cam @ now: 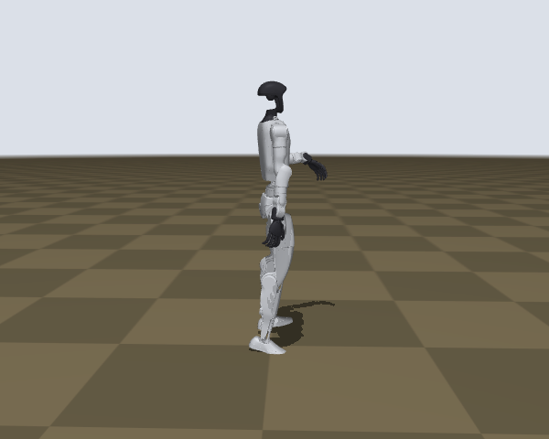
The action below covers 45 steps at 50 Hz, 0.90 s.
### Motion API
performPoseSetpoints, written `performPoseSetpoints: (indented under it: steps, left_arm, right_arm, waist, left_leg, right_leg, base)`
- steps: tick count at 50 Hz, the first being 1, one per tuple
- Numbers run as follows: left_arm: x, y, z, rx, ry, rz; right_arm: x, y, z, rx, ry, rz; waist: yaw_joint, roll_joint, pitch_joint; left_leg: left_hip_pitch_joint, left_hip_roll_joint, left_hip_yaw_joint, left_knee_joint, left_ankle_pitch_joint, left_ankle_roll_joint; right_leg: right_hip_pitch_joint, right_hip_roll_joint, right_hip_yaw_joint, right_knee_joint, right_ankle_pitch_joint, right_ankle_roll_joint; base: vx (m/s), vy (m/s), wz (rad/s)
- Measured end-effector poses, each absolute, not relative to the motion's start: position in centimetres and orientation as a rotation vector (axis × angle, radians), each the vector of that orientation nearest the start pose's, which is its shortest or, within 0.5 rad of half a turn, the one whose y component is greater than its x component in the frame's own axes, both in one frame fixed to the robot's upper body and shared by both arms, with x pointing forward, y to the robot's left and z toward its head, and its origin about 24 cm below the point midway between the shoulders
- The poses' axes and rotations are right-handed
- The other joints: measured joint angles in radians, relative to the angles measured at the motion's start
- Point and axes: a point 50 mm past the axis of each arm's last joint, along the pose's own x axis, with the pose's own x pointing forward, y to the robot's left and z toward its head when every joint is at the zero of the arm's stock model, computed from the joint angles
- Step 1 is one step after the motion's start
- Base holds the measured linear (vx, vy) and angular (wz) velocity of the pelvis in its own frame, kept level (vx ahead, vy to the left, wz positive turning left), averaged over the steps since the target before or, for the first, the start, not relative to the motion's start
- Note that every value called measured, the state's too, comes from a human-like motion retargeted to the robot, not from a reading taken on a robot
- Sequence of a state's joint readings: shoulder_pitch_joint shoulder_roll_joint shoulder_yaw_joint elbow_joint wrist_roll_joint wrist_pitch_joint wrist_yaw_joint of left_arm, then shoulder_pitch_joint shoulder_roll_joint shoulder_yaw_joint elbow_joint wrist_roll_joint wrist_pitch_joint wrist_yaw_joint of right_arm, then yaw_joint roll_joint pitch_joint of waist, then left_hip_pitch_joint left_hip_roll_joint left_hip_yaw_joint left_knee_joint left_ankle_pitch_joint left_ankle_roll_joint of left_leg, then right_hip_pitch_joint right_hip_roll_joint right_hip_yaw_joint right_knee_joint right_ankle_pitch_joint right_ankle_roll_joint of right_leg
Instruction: Upper body actions
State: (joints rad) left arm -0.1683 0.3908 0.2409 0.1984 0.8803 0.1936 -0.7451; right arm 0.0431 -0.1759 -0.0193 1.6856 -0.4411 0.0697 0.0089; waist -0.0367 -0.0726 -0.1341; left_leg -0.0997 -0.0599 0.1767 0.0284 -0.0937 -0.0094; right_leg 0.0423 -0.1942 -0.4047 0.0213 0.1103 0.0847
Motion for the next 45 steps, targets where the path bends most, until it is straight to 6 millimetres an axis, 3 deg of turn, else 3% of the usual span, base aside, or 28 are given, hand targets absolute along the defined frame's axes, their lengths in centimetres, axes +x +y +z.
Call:
performPoseSetpoints:
  steps: [2, 5, 8, 10, 12, 15, 17, 19, 21, 24, 27, 28, 30, 32, 36, 41, 43, 45]
  left_arm:
    - [25.6, 29.2, 1.4, 0.869, 0.843, -0.289]
    - [25.7, 30.4, 1.2, 0.865, 0.776, -0.036]
    - [25.6, 32.1, 4.1, 0.936, 0.583, 0.245]
    - [25.3, 33.0, 7.1, 0.947, 0.331, 0.498]
    - [25.1, 32.7, 10.9, 0.921, -0.032, 0.755]
    - [23.8, 30.9, 17.0, 0.884, -0.671, 0.982]
    - [22.6, 30.8, 18.8, 0.818, -0.914, 1.130]
    - [22.1, 31.5, 19.8, 0.750, -1.002, 1.282]
    - [22.6, 33.4, 19.5, 0.666, -0.840, 1.349]
    - [24.8, 36.1, 16.7, 0.401, -0.392, 1.285]
    - [28.3, 36.0, 11.8, -0.045, 0.044, 0.893]
    - [29.3, 34.9, 11.2, -0.204, 0.082, 0.706]
    - [29.7, 33.9, 12.6, -0.335, -0.059, 0.582]
    - [28.7, 34.3, 14.9, -0.261, -0.238, 0.670]
    - [26.1, 33.1, 20.5, 0.172, -0.587, 0.854]
    - [24.3, 26.8, 26.6, 0.635, -1.113, 0.808]
    - [24.2, 23.9, 27.8, 0.768, -1.260, 0.684]
    - [25.3, 21.8, 27.6, 0.852, -1.238, 0.507]
  right_arm:
    - [-3.9, -22.2, -17.0, -0.432, 1.799, 0.217]
    - [-2.8, -22.2, -17.1, -0.460, 1.771, 0.239]
    - [-1.5, -22.4, -17.3, -0.503, 1.710, 0.231]
    - [-0.6, -22.5, -17.3, -0.521, 1.660, 0.224]
    - [0.2, -22.5, -17.4, -0.520, 1.627, 0.224]
    - [1.0, -22.2, -17.5, -0.505, 1.603, 0.233]
    - [1.3, -21.9, -17.5, -0.499, 1.589, 0.241]
    - [1.6, -21.6, -17.6, -0.497, 1.570, 0.256]
    - [1.8, -21.3, -17.7, -0.503, 1.557, 0.282]
    - [1.8, -21.0, -17.7, -0.523, 1.548, 0.328]
    - [1.7, -20.8, -17.7, -0.553, 1.546, 0.382]
    - [1.7, -20.7, -17.8, -0.565, 1.544, 0.402]
    - [1.7, -20.7, -17.8, -0.586, 1.541, 0.430]
    - [1.4, -20.7, -17.8, -0.598, 1.545, 0.441]
    - [0.3, -21.0, -17.7, -0.593, 1.596, 0.450]
    - [-1.0, -21.7, -17.4, -0.586, 1.673, 0.441]
    - [-1.3, -22.1, -17.3, -0.587, 1.686, 0.415]
    - [-1.5, -22.3, -17.3, -0.579, 1.695, 0.393]
  waist:
    - [0.002, -0.011, 0.008]
    - [0.007, -0.020, 0.015]
    - [0.014, -0.016, 0.011]
    - [0.008, -0.012, 0.009]
    - [0.009, -0.011, 0.011]
    - [0.027, -0.016, 0.013]
    - [0.037, -0.018, 0.010]
    - [0.043, -0.020, 0.005]
    - [0.041, -0.018, -0.001]
    - [0.038, -0.013, -0.012]
    - [0.035, -0.008, -0.020]
    - [0.032, -0.007, -0.020]
    - [0.029, -0.002, -0.016]
    - [0.028, 0.000, -0.014]
    - [0.018, -0.004, -0.015]
    - [0.142, -0.015, -0.040]
    - [0.156, -0.010, -0.053]
    - [0.148, -0.005, -0.065]
  left_leg:
    - [-0.005, -0.002, -0.009, 0.001, 0.005, 0.000]
    - [-0.012, -0.002, -0.015, -0.002, 0.011, 0.002]
    - [-0.020, 0.005, -0.006, -0.003, 0.012, 0.001]
    - [-0.024, 0.007, -0.002, -0.002, 0.011, 0.001]
    - [-0.023, 0.008, -0.003, -0.002, 0.011, 0.001]
    - [-0.021, 0.008, -0.006, -0.002, 0.012, 0.001]
    - [-0.021, 0.006, -0.007, -0.003, 0.012, 0.001]
    - [-0.020, 0.006, -0.009, -0.003, 0.012, 0.001]
    - [-0.021, 0.006, -0.011, -0.002, 0.012, 0.000]
    - [-0.021, 0.006, -0.013, -0.002, 0.012, 0.000]
    - [-0.019, 0.006, -0.014, -0.002, 0.011, 0.000]
    - [-0.017, 0.006, -0.013, -0.002, 0.011, 0.000]
    - [-0.013, 0.009, -0.009, -0.003, 0.009, 0.000]
    - [-0.011, 0.011, -0.004, -0.004, 0.007, 0.000]
    - [-0.011, 0.010, -0.001, -0.004, 0.004, -0.001]
    - [-0.005, 0.039, 0.137, -0.010, -0.017, -0.009]
    - [-0.006, 0.046, 0.159, -0.010, -0.021, -0.011]
    - [-0.010, 0.046, 0.157, -0.009, -0.022, -0.011]
  right_leg:
    - [0.007, -0.002, -0.017, -0.003, -0.001, 0.000]
    - [0.007, -0.002, -0.032, -0.006, 0.000, 0.000]
    - [-0.008, 0.000, -0.025, -0.004, 0.003, -0.001]
    - [-0.015, 0.001, -0.019, -0.003, 0.003, -0.002]
    - [-0.015, 0.003, -0.017, -0.003, 0.003, -0.003]
    - [-0.015, 0.004, -0.012, 0.000, 0.001, -0.002]
    - [-0.014, 0.004, -0.013, 0.000, 0.000, -0.003]
    - [-0.012, 0.004, -0.015, -0.001, -0.001, -0.003]
    - [-0.010, 0.005, -0.017, -0.001, -0.002, -0.003]
    - [-0.009, 0.006, -0.018, -0.001, -0.003, -0.002]
    - [-0.007, 0.008, -0.018, -0.001, -0.005, -0.002]
    - [-0.007, 0.008, -0.018, 0.000, -0.005, -0.002]
    - [-0.008, 0.011, -0.013, 0.001, -0.005, -0.002]
    - [-0.011, 0.012, -0.006, 0.002, -0.004, -0.002]
    - [-0.013, 0.011, -0.001, 0.001, -0.004, -0.002]
    - [-0.080, 0.013, 0.145, 0.046, -0.024, 0.001]
    - [-0.093, 0.014, 0.170, 0.053, -0.026, 0.004]
    - [-0.095, 0.015, 0.167, 0.050, -0.024, 0.004]
  base:
    - [-0.10, -0.06, 0.41]
    - [-0.02, -0.04, 0.18]
    - [0.01, 0.02, -0.13]
    - [0.00, 0.00, 0.00]
    - [0.00, 0.00, 0.00]
    - [0.00, 0.00, 0.00]
    - [0.00, 0.00, 0.00]
    - [0.00, 0.00, 0.00]
    - [0.00, 0.00, 0.00]
    - [0.00, 0.00, 0.00]
    - [0.00, 0.00, 0.00]
    - [0.00, 0.00, 0.00]
    - [0.00, 0.00, 0.00]
    - [0.04, -0.02, -0.20]
    - [0.00, -0.01, -0.06]
    - [0.01, -0.01, -1.33]
    - [0.01, 0.04, -0.63]
    - [-0.01, 0.06, 0.42]
